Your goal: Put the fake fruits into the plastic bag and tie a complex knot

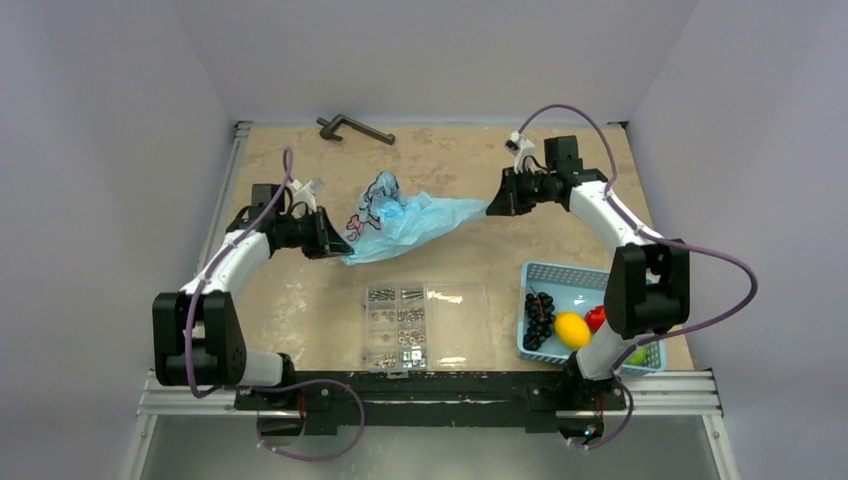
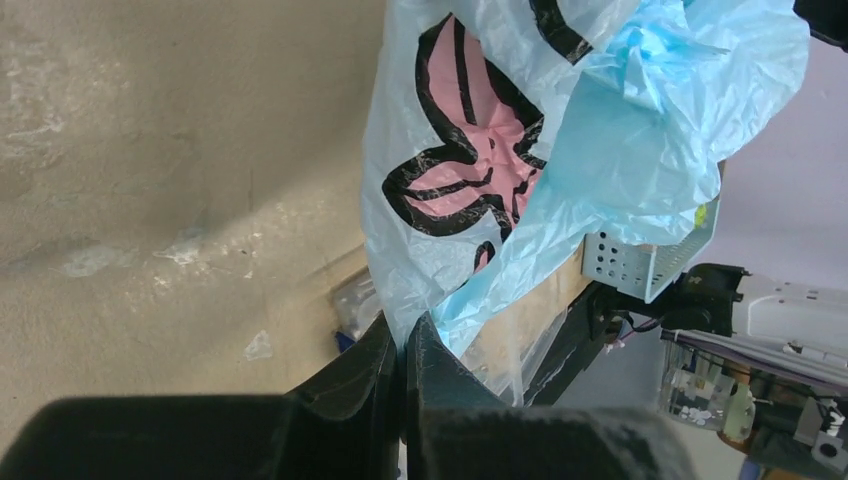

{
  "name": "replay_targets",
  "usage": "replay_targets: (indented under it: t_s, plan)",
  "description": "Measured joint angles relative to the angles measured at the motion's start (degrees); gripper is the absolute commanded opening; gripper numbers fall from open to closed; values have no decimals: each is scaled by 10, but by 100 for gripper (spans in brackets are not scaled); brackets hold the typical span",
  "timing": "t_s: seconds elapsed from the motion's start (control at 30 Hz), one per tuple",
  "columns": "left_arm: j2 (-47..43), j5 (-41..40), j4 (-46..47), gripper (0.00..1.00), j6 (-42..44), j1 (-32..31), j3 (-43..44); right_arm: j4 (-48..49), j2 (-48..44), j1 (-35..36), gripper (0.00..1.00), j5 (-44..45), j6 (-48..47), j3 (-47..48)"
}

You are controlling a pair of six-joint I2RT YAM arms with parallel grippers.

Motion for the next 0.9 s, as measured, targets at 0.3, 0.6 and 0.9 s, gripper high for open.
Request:
replay_targets:
  t_s: [0.3,0.6,0.9]
  plan:
    - [112,-64,-47,0,38,-39,49,-80,100,0,99,48,-126,31]
    - [127,-79,-62,0,54,-71,73,-10,51,200,99,93,-175,83]
    - [133,-85,-70,0,55,-75,80,49,119,321,94,104,-155,107]
